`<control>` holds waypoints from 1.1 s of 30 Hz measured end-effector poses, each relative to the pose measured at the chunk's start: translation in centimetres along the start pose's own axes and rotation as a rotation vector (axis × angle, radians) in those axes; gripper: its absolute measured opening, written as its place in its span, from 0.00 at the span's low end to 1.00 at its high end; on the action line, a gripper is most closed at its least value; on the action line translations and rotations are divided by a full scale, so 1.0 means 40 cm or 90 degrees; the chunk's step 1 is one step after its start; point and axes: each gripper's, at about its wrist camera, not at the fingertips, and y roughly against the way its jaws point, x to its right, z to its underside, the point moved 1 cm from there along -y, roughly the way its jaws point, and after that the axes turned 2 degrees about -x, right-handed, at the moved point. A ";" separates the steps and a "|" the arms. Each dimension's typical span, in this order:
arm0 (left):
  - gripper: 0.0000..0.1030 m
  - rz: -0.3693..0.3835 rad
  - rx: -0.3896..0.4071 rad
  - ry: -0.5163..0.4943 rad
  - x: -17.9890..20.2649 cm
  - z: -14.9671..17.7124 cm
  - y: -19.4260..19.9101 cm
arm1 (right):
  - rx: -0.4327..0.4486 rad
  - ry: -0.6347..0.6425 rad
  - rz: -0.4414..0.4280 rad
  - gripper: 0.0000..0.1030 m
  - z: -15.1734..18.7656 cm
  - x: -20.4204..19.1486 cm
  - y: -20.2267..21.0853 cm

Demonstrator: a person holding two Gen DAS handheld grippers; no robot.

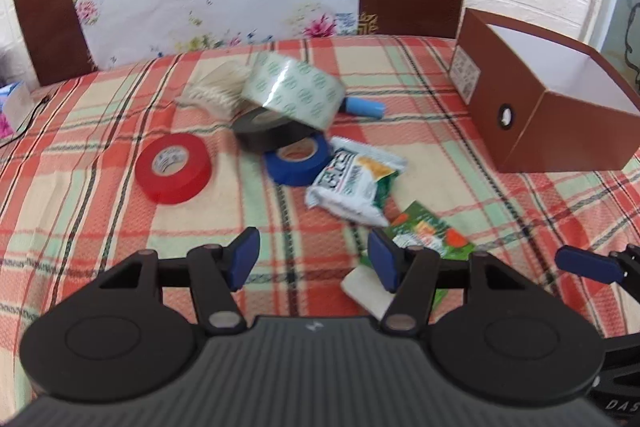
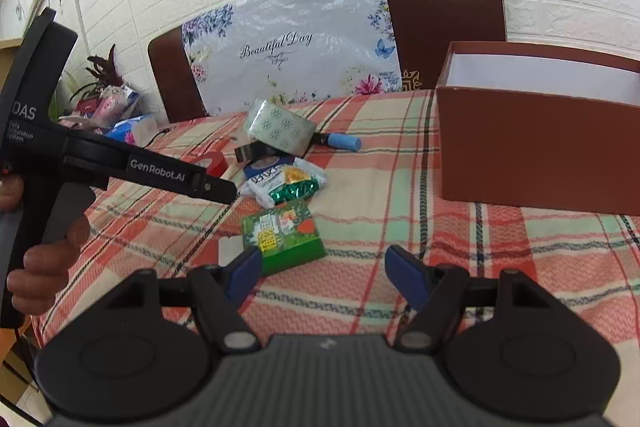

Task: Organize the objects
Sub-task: 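Grasp the green printed snack box with the left gripper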

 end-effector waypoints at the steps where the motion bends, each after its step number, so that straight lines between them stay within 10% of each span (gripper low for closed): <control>1: 0.60 0.001 -0.003 0.005 -0.008 0.003 -0.004 | -0.005 0.001 0.002 0.68 0.005 -0.007 0.001; 14: 0.61 0.019 -0.023 0.046 -0.079 0.043 -0.040 | -0.051 0.026 0.014 0.69 0.008 -0.035 -0.042; 21: 0.61 0.144 -0.063 0.094 -0.080 0.042 -0.045 | -0.064 0.035 0.016 0.69 -0.011 -0.033 -0.084; 30: 0.72 0.191 -0.099 0.094 -0.025 0.043 -0.076 | -0.071 0.150 -0.015 0.87 -0.020 -0.092 -0.149; 33: 0.61 0.183 -0.089 0.066 0.010 0.039 -0.080 | -0.077 0.218 -0.005 0.91 -0.006 -0.130 -0.174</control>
